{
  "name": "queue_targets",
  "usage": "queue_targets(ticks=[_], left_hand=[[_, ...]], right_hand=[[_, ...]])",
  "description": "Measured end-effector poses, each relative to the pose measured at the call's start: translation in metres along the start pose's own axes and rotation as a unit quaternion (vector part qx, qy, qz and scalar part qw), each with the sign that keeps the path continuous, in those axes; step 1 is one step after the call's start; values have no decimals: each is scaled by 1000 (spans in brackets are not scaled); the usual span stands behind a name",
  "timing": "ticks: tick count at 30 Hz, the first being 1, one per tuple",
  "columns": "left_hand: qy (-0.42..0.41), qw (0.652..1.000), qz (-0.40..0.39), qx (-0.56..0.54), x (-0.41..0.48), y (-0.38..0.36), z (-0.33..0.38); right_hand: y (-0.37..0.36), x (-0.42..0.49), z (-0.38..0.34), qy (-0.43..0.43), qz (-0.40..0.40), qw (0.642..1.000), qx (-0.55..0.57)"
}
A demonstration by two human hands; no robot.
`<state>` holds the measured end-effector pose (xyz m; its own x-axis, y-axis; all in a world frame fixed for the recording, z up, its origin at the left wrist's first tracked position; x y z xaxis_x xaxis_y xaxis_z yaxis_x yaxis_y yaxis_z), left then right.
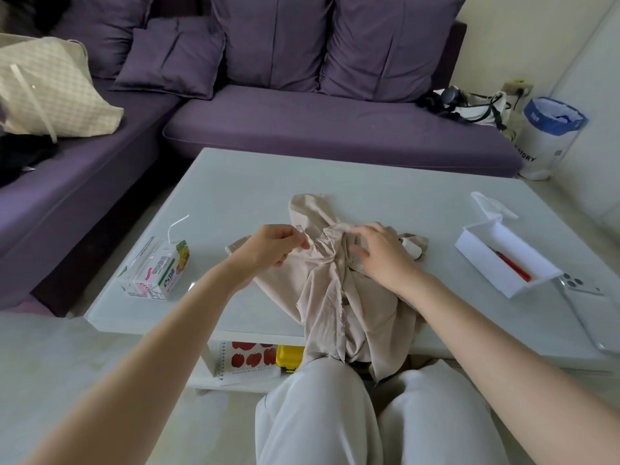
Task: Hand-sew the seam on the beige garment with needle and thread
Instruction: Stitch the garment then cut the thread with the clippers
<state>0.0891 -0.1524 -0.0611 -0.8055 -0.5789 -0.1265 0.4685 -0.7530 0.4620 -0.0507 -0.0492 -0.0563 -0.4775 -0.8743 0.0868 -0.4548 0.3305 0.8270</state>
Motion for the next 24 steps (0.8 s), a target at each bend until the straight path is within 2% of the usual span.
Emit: queue_targets(ticks=[2, 5, 9, 14, 17, 19, 24], left_hand=[[-1, 999, 3, 32, -2, -1, 0], [-5, 997, 21, 77, -6, 3, 0], [-12, 986, 74, 151, -15, 24, -5], [-15, 967, 151, 206, -28, 59, -15], [10, 956, 208, 205, -33, 77, -29], [21, 942, 234, 241, -36, 83, -36], [-23, 907, 235, 349, -32, 70, -42]], right_hand=[[-12, -6, -43, 52, -42, 993, 94], [-35, -8, -76, 65, -93, 978, 173], [-45, -4, -77, 36, -61, 970, 231], [-46, -5, -58, 22, -12, 973, 229], [-39, -8, -46, 14, 20, 977, 211], [-35, -11, -38, 8, 36, 980, 197], [-34, -15, -23, -7, 49, 986, 158]])
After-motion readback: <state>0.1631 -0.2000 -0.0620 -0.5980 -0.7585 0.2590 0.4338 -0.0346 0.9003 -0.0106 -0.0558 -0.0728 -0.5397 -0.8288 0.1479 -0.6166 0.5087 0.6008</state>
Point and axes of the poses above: each hand's wrist, its own x-axis towards the middle knuckle, its own y-axis out of the back of the hand, z = x × y, the point moved 10 cm from there along x, towards the middle knuckle, and after that the axes turned 11 degrees about x, right-handed, at the moved point
